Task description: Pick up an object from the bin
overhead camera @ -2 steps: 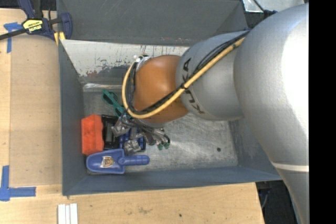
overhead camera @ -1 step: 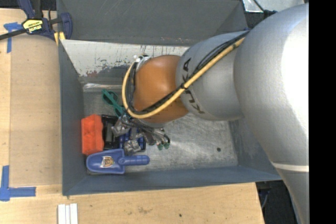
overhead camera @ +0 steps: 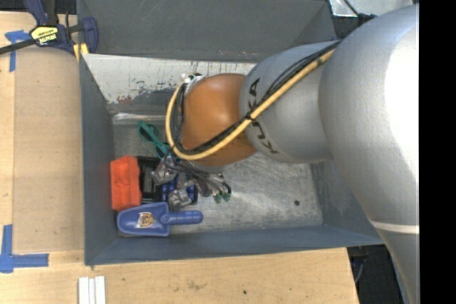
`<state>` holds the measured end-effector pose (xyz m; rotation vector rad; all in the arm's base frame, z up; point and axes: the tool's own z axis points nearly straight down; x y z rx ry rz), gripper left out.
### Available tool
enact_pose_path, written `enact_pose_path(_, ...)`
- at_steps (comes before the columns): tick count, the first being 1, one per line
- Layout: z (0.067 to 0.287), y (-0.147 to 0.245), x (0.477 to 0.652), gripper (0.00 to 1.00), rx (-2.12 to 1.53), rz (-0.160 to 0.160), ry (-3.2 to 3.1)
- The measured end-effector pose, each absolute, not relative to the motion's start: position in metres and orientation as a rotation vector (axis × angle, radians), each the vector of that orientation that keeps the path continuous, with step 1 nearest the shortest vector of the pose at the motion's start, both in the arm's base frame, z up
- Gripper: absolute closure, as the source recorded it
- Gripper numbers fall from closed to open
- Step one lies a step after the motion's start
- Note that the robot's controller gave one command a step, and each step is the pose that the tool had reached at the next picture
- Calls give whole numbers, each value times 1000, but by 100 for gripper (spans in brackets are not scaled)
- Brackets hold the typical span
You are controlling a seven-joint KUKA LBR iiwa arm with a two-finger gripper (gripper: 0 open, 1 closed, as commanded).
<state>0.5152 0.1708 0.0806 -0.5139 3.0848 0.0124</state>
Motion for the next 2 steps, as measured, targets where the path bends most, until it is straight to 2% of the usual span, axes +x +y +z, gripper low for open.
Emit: enact_pose_path(2,108,171,515,100,-517,8,3090)
